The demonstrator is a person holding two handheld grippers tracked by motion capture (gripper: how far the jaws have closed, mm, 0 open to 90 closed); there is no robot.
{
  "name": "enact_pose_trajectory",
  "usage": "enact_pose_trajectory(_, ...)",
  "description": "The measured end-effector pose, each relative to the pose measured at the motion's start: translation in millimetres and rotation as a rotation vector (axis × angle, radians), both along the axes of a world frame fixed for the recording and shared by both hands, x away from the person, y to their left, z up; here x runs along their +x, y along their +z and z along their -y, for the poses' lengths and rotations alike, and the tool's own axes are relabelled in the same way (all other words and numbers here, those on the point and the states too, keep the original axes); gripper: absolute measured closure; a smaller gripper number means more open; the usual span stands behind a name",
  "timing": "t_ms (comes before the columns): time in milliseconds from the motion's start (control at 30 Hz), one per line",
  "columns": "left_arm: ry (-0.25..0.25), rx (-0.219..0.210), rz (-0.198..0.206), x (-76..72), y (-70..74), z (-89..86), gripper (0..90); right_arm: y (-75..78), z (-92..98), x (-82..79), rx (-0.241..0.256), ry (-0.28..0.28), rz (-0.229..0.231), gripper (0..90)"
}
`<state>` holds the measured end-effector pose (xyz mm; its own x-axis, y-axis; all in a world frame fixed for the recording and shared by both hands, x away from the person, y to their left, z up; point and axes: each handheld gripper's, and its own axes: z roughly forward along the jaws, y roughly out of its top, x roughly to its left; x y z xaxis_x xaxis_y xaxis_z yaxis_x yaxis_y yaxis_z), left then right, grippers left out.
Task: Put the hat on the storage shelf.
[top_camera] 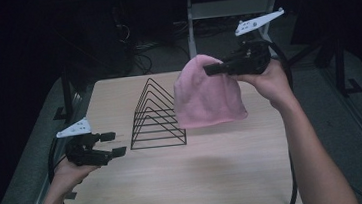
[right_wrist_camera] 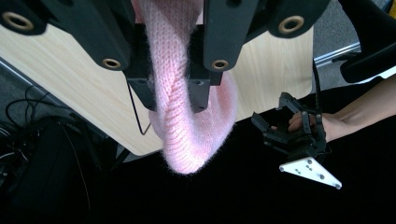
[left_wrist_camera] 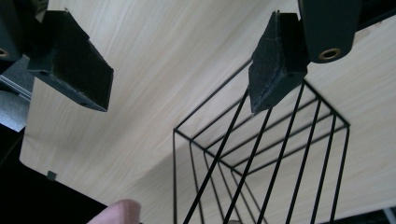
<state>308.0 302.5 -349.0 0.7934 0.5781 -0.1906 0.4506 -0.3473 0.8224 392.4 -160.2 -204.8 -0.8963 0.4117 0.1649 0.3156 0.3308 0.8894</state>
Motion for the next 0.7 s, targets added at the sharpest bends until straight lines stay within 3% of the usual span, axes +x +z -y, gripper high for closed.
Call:
enact_pose_trajectory(333, -0.049, -0.013, 0.021, 16.1, 24.4, 9.8, 21.9, 14.7, -16.3, 3.8, 0.006, 0.035, 0.023, 77.8)
enact_pose_trajectory(533, -0.075, -0.045, 0.026, 26.2, 36.5, 16.5, 22.2, 20.8, -27.3, 5.1, 0.016, 0.053, 0.038, 77.8)
enact_pose_trajectory(600, -0.088, -0.066, 0.031, 29.5, 41.0, 21.3, 22.4, 22.7, -32.2, 5.9, 0.018, 0.061, 0.039, 77.8)
enact_pose_trajectory(700, -0.117, -0.062, 0.032, 34.3, 48.3, 30.7, 23.4, 27.3, -43.3, 7.8, 0.027, 0.080, 0.052, 77.9)
